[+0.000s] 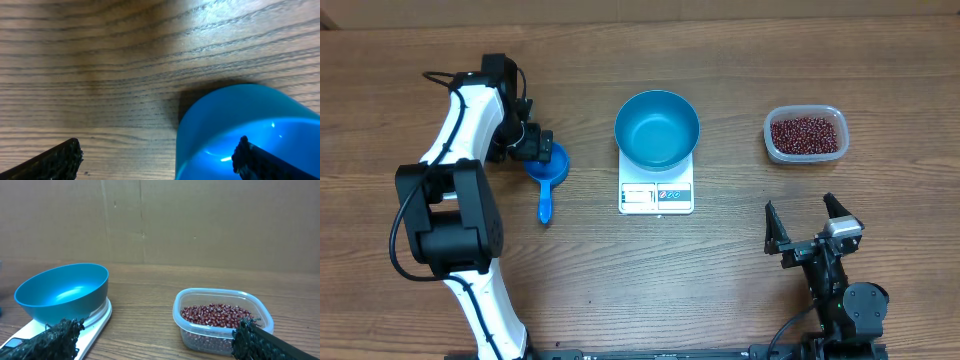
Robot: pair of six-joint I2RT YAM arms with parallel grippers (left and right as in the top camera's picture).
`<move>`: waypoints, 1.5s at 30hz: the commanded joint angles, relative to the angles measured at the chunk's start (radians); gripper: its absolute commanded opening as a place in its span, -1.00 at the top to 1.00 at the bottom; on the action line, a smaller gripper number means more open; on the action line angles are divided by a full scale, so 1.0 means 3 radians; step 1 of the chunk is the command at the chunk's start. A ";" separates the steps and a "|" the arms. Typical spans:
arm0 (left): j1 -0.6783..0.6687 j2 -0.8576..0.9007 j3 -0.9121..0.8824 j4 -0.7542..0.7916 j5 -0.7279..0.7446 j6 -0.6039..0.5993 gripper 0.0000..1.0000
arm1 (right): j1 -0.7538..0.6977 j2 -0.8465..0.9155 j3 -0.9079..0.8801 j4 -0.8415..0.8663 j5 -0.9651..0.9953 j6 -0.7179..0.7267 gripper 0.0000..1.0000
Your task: Scoop item into bowl and weigh 150g on scale
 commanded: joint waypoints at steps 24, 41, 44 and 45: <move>-0.0008 0.0098 0.0088 0.0134 -0.0031 0.0056 -0.58 | 0.0017 -0.0029 -0.0036 0.0010 0.0027 -0.0014 -1.00; -0.0008 0.0100 0.0086 0.0168 -0.0009 0.0056 -0.62 | 0.0017 -0.0029 -0.0036 0.0010 0.0027 -0.0014 -1.00; -0.0008 0.0100 0.0086 0.0164 -0.0008 0.0056 -0.55 | 0.0017 -0.0029 -0.0034 0.0010 0.0027 -0.0014 -1.00; -0.0008 0.0100 0.0086 0.0164 -0.0008 0.0055 -0.54 | 0.0017 -0.0029 -0.0036 0.0010 0.0027 -0.0014 -1.00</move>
